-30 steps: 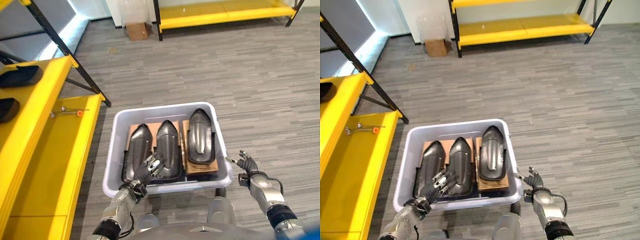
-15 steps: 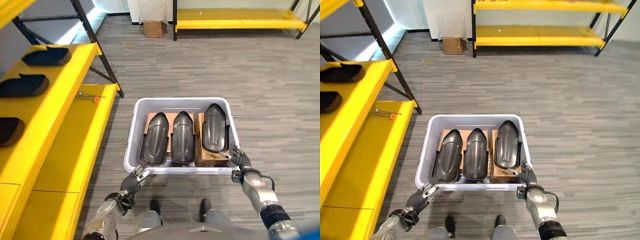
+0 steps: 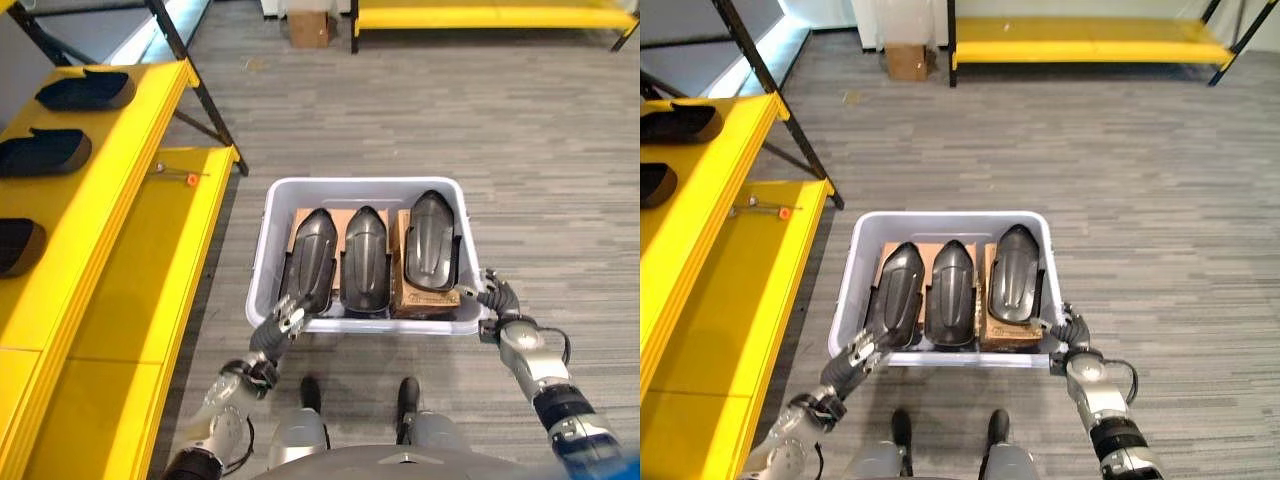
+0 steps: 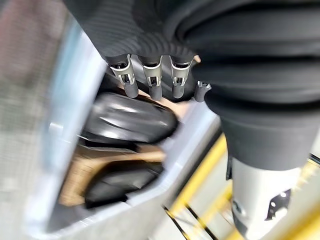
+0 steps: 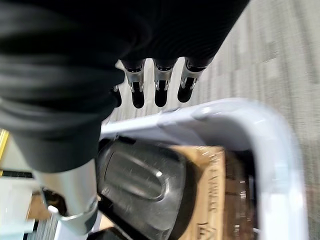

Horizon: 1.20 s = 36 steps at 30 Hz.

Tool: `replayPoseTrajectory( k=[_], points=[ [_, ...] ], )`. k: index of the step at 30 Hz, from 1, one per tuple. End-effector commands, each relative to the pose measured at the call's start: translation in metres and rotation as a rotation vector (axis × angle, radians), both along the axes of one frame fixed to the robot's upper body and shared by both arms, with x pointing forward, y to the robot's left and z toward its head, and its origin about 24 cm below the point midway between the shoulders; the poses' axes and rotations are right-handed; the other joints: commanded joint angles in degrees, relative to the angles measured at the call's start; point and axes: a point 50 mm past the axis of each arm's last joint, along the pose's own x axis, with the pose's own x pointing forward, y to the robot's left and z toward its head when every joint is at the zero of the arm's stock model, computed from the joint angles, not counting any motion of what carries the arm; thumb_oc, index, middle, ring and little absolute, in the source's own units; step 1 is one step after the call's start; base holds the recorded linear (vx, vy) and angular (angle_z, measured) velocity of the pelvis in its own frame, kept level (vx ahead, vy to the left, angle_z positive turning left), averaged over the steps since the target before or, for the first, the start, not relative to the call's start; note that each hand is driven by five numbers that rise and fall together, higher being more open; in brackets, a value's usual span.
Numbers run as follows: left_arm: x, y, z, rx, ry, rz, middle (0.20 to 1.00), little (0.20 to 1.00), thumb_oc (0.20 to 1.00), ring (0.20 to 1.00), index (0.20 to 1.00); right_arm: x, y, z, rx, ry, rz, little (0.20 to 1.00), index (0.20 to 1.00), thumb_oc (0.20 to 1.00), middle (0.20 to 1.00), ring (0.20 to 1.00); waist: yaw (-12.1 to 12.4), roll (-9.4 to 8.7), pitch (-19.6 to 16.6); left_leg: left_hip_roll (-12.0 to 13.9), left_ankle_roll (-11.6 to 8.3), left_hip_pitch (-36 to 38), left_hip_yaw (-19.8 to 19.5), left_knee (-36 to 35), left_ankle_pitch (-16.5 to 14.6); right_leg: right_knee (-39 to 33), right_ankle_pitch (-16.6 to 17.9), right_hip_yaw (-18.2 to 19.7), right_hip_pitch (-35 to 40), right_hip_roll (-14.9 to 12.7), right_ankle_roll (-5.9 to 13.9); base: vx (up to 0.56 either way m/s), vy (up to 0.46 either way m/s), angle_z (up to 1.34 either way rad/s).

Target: Move parts from the plastic box to the shelf.

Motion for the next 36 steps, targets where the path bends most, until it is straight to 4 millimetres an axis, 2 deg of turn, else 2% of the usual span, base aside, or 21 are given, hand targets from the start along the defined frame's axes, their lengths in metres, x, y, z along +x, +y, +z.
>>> replayPoseTrajectory(
  k=[1, 3, 8, 11, 15, 16, 19, 22, 26, 27, 30, 32, 34, 36],
  points=[
    [0.019, 0.010, 0.051, 0.020, -0.283, 0.103, 1.000, 1.000, 1.000, 1.000, 1.000, 0.034, 0.002, 0.047, -0.038, -0.177, -0.001, 1.000, 1.000, 1.000, 1.000, 1.000, 0.99, -1.18, 1.23, 1.66, -0.71, -4.88, -1.91, 3.59, 1.77, 6.28, -1.27, -2.24, -2.45, -4.77, 2.25, -0.08, 0.028, 0.09],
    [0.025, 0.014, 0.076, -0.008, -0.390, 0.147, 1.000, 1.000, 1.000, 1.000, 1.000, 0.044, -0.001, 0.058, -0.053, -0.191, -0.008, 1.000, 1.000, 1.000, 1.000, 1.000, 1.71, -0.81, 2.46, 1.45, -0.73, -6.07, -2.42, 4.08, 1.79, 6.68, -1.54, -2.60, -3.13, -4.86, 2.02, -0.05, 0.027, 0.14],
    [0.036, 0.027, 0.109, -0.046, -0.484, 0.290, 1.000, 1.000, 1.000, 1.000, 1.000, 0.068, 0.010, 0.087, -0.078, -0.256, -0.009, 1.000, 1.000, 1.000, 1.000, 1.000, 3.54, -0.63, 5.19, 0.80, -0.62, -9.44, -3.73, 5.89, 1.77, 8.61, -2.04, -3.57, -5.85, -5.33, 1.72, -0.03, -0.004, 0.09],
    [0.039, 0.032, 0.123, -0.023, -0.526, 0.345, 1.000, 1.000, 1.000, 1.000, 1.000, 0.077, 0.011, 0.100, -0.083, -0.290, -0.025, 1.000, 1.000, 1.000, 1.000, 1.000, 4.56, -0.80, 7.03, 0.71, -0.57, -12.31, -4.58, 7.38, 1.73, 10.31, -2.42, -4.17, -8.36, -5.62, 1.49, -0.05, -0.052, 0.21],
    [0.040, 0.034, 0.135, -0.013, -0.582, 0.365, 1.000, 1.000, 1.000, 1.000, 1.000, 0.084, 0.008, 0.110, -0.058, -0.307, -0.083, 1.000, 1.000, 1.000, 1.000, 1.000, 5.65, -0.65, 9.13, 0.14, -0.30, -15.29, -5.46, 8.72, 1.76, 12.28, -2.87, -4.45, -11.25, -5.71, 1.12, -0.03, -0.018, 0.14],
    [0.039, 0.034, 0.138, -0.073, -0.592, 0.369, 1.000, 1.000, 1.000, 1.000, 1.000, 0.087, 0.007, 0.113, -0.041, -0.310, -0.110, 1.000, 1.000, 1.000, 1.000, 1.000, 6.07, -0.48, 10.33, -0.19, -0.20, -16.81, -5.96, 9.79, 1.61, 13.53, -3.18, -4.56, -12.83, -5.82, 0.90, -0.01, 0.019, 0.21],
    [0.039, 0.027, 0.149, -0.138, -0.657, 0.284, 1.000, 1.000, 1.000, 1.000, 1.000, 0.089, 0.012, 0.104, 0.030, -0.272, -0.159, 1.000, 1.000, 1.000, 1.000, 1.000, 7.25, -1.23, 11.74, -0.73, 0.60, -20.55, -6.34, 11.43, 1.31, 15.28, -3.14, -4.95, -16.32, -6.10, 0.92, -0.02, -0.078, 0.19],
    [0.040, 0.021, 0.149, -0.100, -0.645, 0.261, 1.000, 1.000, 1.000, 1.000, 1.000, 0.091, 0.016, 0.102, 0.070, -0.264, -0.137, 1.000, 1.000, 1.000, 1.000, 1.000, 7.68, -1.38, 11.75, -0.74, 0.63, -22.22, -6.76, 11.54, 1.72, 15.70, -3.06, -5.32, -17.69, -5.89, 0.88, -0.01, -0.046, 0.06],
    [0.043, 0.020, 0.144, -0.123, -0.612, 0.282, 1.000, 1.000, 1.000, 1.000, 1.000, 0.098, 0.038, 0.107, 0.085, -0.291, 0.001, 1.000, 1.000, 1.000, 1.000, 1.000, 7.88, -1.06, 11.75, -0.86, 0.71, -24.26, -6.91, 11.33, 2.62, 16.51, -2.96, -5.63, -19.99, -5.69, 0.77, -0.01, -0.002, 0.02],
    [0.043, 0.018, 0.145, -0.131, -0.624, 0.249, 1.000, 1.000, 1.000, 1.000, 1.000, 0.100, 0.047, 0.110, 0.072, -0.312, 0.047, 1.000, 1.000, 1.000, 1.000, 1.000, 7.86, -1.04, 11.75, -0.71, 0.60, -24.80, -6.86, 11.60, 2.79, 16.95, -3.01, -5.62, -20.63, -5.73, 0.64, 0.00, 0.000, 0.00],
    [0.042, 0.015, 0.143, -0.169, -0.619, 0.193, 1.000, 1.000, 1.000, 1.000, 1.000, 0.100, 0.053, 0.115, 0.019, -0.335, 0.099, 1.000, 1.000, 1.000, 1.000, 1.000, 7.79, -0.91, 11.75, -0.60, 0.55, -25.09, -6.84, 11.92, 2.87, 17.32, -3.01, -5.63, -21.02, -5.72, 0.54, 0.00, 0.000, 0.00],
    [0.041, 0.008, 0.136, -0.267, -0.573, 0.108, 1.000, 1.000, 1.000, 1.000, 1.000, 0.101, 0.060, 0.122, -0.065, -0.357, 0.164, 1.000, 1.000, 1.000, 1.000, 1.000, 7.66, -0.76, 11.75, -0.57, 0.50, -24.94, -6.76, 11.86, 2.91, 17.40, -3.05, -5.58, -21.07, -5.67, 0.52, 0.00, 0.003, -0.02],
    [0.039, 0.004, 0.135, -0.216, -0.599, 0.098, 1.000, 1.000, 1.000, 1.000, 1.000, 0.101, 0.071, 0.129, -0.121, -0.388, 0.200, 1.000, 1.000, 1.000, 1.000, 1.000, 7.39, -0.80, 11.75, -0.38, 0.45, -24.84, -6.57, 11.77, 3.06, 17.46, -2.98, -5.38, -21.18, -5.53, 0.44, -0.01, 0.008, -0.06],
    [0.037, 0.000, 0.133, -0.247, -0.585, 0.064, 1.000, 1.000, 1.000, 1.000, 1.000, 0.100, 0.073, 0.133, -0.128, -0.407, 0.209, 1.000, 1.000, 1.000, 1.000, 1.000, 7.20, -0.62, 11.75, -0.29, 0.34, -24.76, -6.48, 11.89, 3.14, 17.54, -3.02, -5.38, -21.13, -5.51, 0.35, -0.01, 0.011, -0.06]
  ],
)
